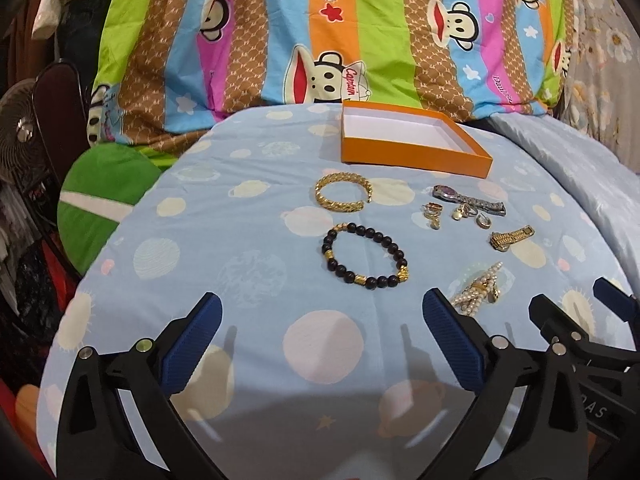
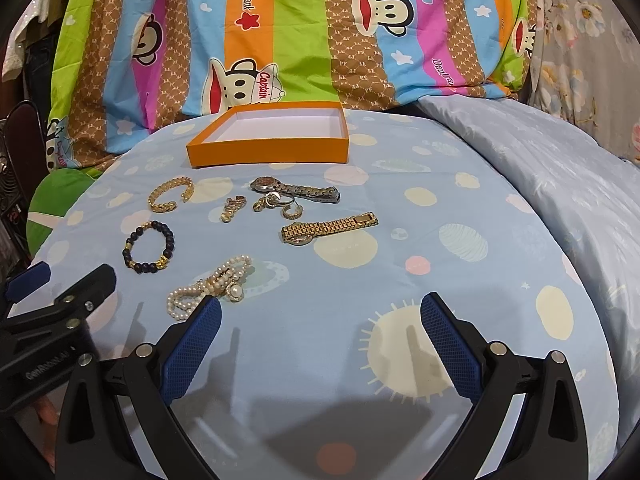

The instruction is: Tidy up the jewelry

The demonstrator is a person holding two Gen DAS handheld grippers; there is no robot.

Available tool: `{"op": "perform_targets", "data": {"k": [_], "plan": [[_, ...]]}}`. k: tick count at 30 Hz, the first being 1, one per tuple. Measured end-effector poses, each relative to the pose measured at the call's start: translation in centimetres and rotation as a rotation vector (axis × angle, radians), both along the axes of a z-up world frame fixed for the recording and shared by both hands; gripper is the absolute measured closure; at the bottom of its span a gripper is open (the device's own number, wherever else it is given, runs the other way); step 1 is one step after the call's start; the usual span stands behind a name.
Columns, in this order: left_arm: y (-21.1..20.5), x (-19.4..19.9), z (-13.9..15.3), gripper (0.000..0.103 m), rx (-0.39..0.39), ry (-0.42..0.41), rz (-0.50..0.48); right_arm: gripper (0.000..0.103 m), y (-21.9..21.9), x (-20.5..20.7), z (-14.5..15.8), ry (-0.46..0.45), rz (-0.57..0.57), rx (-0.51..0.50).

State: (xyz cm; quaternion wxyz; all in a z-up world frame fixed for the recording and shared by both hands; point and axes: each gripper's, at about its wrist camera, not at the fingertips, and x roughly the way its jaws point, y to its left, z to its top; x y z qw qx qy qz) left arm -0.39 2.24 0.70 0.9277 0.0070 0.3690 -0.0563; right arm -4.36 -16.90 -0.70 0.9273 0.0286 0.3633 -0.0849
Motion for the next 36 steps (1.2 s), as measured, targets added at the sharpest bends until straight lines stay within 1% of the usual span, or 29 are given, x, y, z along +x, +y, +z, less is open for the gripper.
{"op": "perform_targets", "data": {"k": [4, 6, 7, 10, 15, 17, 19, 21, 23, 24, 26, 28, 29, 30, 31, 32, 33, 34, 35, 36], "plan": [[2.2, 0.5, -0.5, 0.005, -0.062, 0.055, 0.021, 0.005, -0.1, 0.0, -0.1, -0.002, 0.002, 0.011], [2.8, 0.5, -0.5, 0.005, -0.089, 0.059, 0.017, 0.005, -0.1, 0.0, -0.1, -0.002, 0.006, 0.013], [2.9, 0.7, -0.4, 0.005, -0.09, 0.064, 0.008, 0.005, -0.1, 0.0, -0.1, -0.002, 0.006, 0.013], [2.5, 1.5, -0.1, 0.005, -0.053, 0.08, -0.021, 0.005, -0.2, 0.0, 0.0, 0.001, 0.006, 0.028], [1.0, 2.3, 1.1, 0.005, 0.039, 0.039, -0.08, 0.005, -1.7, 0.2, 0.3, 0.002, 0.037, 0.118], [0.2, 2.2, 1.7, 0.005, 0.042, 0.028, -0.13, 0.005, -2.3, 0.7, 0.7, 0.006, 0.03, 0.084], [-0.7, 1.9, 1.9, 0.005, 0.019, 0.033, -0.186, 0.005, -3.1, 1.4, 1.2, 0.006, 0.028, 0.045], [-2.2, 1.7, 2.0, 0.005, -0.013, 0.051, -0.26, 0.011, -4.2, 2.2, 1.6, 0.016, 0.05, 0.036], [-3.7, 1.7, 1.9, 0.005, -0.028, 0.061, -0.316, 0.022, -5.0, 3.2, 1.6, 0.038, 0.079, 0.021], [-4.5, 1.7, 1.7, 0.005, -0.028, 0.062, -0.338, 0.025, -5.4, 3.8, 1.5, 0.052, 0.091, 0.005], [-6.4, 2.0, 1.2, 0.005, -0.013, 0.071, -0.395, 0.04, -6.0, 4.6, 1.2, 0.082, 0.105, -0.027], [-7.9, 2.4, 0.4, 0.007, 0.019, 0.081, -0.418, 0.047, -6.6, 5.1, 0.9, 0.1, 0.119, -0.036], [-8.5, 2.6, -0.2, 0.012, 0.033, 0.093, -0.429, 0.051, -6.9, 5.3, 0.8, 0.105, 0.129, -0.035], [-8.8, 2.6, -0.5, 0.021, 0.037, 0.106, -0.439, 0.053, -7.0, 5.4, 0.7, 0.11, 0.141, -0.034], [-9.1, 2.8, -1.1, 0.027, 0.038, 0.131, -0.456, 0.058, -7.1, 5.5, 0.7, 0.115, 0.158, -0.033], [-9.2, 2.9, -1.5, 0.039, 0.035, 0.153, -0.464, 0.06, -7.0, 5.7, 0.7, 0.12, 0.186, -0.03], [-9.3, 3.0, -1.8, 0.045, 0.028, 0.175, -0.471, 0.061, -6.9, 5.9, 0.7, 0.124, 0.215, -0.027], [-9.3, 3.1, -2.1, 0.045, 0.022, 0.184, -0.47, 0.061, -6.7, 6.1, 0.6, 0.129, 0.254, -0.025], [-9.3, 3.0, -2.1, 0.05, 0.021, 0.17, -0.468, 0.061, -6.4, 6.3, 0.6, 0.131, 0.296, -0.029], [-9.2, 3.0, -2.0, 0.061, 0.019, 0.168, -0.473, 0.061, -6.0, 6.5, 0.5, 0.134, 0.331, -0.04]]}}
